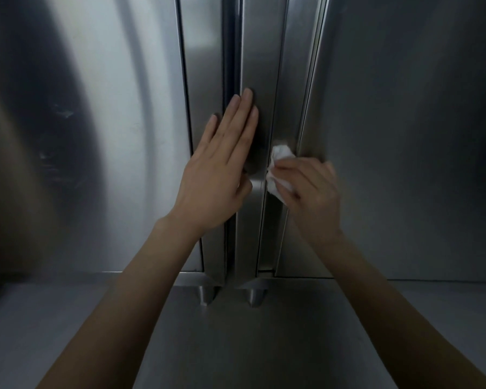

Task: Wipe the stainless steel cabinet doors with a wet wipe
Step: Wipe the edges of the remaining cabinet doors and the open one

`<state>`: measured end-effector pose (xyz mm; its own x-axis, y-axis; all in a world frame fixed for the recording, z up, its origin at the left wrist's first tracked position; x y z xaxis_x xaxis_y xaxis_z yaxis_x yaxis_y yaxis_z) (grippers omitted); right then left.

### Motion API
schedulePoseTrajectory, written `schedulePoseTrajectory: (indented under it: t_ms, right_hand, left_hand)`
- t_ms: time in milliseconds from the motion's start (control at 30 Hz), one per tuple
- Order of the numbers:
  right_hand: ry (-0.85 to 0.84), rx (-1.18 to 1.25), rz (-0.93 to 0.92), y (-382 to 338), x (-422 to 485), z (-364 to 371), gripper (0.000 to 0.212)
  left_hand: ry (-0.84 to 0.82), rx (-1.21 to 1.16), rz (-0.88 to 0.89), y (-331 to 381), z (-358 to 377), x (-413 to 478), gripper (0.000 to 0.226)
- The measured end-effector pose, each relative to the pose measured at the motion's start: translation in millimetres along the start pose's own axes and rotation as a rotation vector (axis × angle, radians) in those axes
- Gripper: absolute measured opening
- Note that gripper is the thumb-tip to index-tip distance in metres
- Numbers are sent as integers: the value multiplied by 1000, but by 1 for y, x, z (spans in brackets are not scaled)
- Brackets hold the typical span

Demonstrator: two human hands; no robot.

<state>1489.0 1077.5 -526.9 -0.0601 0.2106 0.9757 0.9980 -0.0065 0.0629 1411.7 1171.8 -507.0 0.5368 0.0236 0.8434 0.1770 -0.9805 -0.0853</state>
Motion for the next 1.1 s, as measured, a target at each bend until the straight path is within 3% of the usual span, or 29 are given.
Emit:
schedulePoseTrajectory:
  t_ms: [100,267,333,567,800,967,1100]
  right_hand:
    - [-56,5,11,-3,-27,10,8]
    - [-166,-33,-143,-13,-50,17,14]
    - [-147,-57,-180,-14,-37,13,15]
    - [-8,-91,-47,-6,-24,11,12]
    - [-259,-114,-195,-20,-96,26,4]
    - [-39,-74,-43,-4,-34,12,17]
    - [-42,-76,5,-7,-55,18,10]
  left_hand:
    - [-11,35,4,0,4,-2,88]
    - [-27,68,10,1,5,-3,90]
    - [-31,69,6,0,5,-3,91]
    - [-13,76,15,1,6,-3,92]
    - [2,47,29,-2,9,-4,94]
    - [-45,52,57,1,26,-26,95]
    - [-60,67,61,2,35,-38,93]
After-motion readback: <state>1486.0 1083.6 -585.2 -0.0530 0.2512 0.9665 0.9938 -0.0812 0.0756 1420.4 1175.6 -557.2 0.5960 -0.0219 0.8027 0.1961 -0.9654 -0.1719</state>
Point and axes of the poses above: each hand's wrist, its own x-axis towards the middle knuckle, its own z-axis out of the palm, y = z × x, the point moved 9 cm from there along x, towards the middle knuckle, and after that the axes turned 4 degrees about y, right-handed, at the moved point
